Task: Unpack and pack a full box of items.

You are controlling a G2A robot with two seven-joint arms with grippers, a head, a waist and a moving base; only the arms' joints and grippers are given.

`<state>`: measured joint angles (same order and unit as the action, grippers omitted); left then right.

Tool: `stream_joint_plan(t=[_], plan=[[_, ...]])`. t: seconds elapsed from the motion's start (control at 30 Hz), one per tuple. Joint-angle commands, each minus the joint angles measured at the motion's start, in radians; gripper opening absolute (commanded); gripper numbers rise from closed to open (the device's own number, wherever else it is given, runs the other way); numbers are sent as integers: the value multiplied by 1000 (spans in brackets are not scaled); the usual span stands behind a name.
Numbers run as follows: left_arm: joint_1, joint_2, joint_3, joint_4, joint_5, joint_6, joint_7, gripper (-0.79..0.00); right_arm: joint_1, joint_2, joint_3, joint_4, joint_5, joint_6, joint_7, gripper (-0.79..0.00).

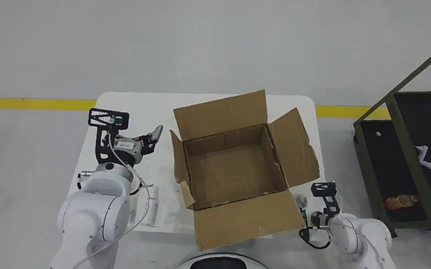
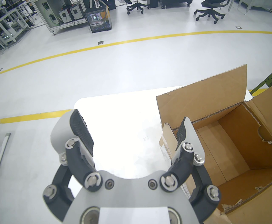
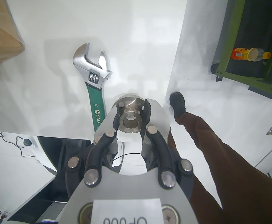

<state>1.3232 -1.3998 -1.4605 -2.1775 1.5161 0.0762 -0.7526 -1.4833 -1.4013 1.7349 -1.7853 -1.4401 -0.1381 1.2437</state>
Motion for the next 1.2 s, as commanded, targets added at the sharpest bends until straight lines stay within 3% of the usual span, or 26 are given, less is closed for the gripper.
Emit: stream_joint_plan(t=[0.0, 0.1, 0.13, 0.17, 0.2, 0.27, 0.33, 0.63, 0.8, 0.83, 0.87, 1.17], plan=[[0, 0, 0, 0, 0, 0, 0, 0, 1, 2, -2, 10, 1, 3, 0, -785], [0, 0, 0, 0, 0, 0, 0, 0, 4, 5, -4, 18, 0, 7, -4, -785], [0, 0, 0, 0, 0, 0, 0, 0, 5, 6, -4, 18, 0, 7, -3, -742], [0, 0, 0, 0, 0, 0, 0, 0, 6, 7, -4, 19, 1, 10, -3, -597], [0, 0, 0, 0, 0, 0, 0, 0, 7, 8, -5, 18, 1, 10, -3, -542], [0, 0, 0, 0, 0, 0, 0, 0, 8, 10, -6, 20, 1, 11, -4, -529], [0, 0, 0, 0, 0, 0, 0, 0, 10, 12, -7, 25, 1, 12, -4, -437], [0, 0, 0, 0, 0, 0, 0, 0, 37, 21, -2, -10, 21, 22, 1, -413], [0, 0, 0, 0, 0, 0, 0, 0, 35, 26, 60, -140, 78, 53, -90, -477], [0, 0, 0, 0, 0, 0, 0, 0, 28, 27, 70, -145, 69, 57, -118, -563], [0, 0, 0, 0, 0, 0, 0, 0, 25, 29, 77, -148, 69, 57, -145, -785], [0, 0, 0, 0, 0, 0, 0, 0, 21, 25, 111, -160, 238, 111, -453, -785]])
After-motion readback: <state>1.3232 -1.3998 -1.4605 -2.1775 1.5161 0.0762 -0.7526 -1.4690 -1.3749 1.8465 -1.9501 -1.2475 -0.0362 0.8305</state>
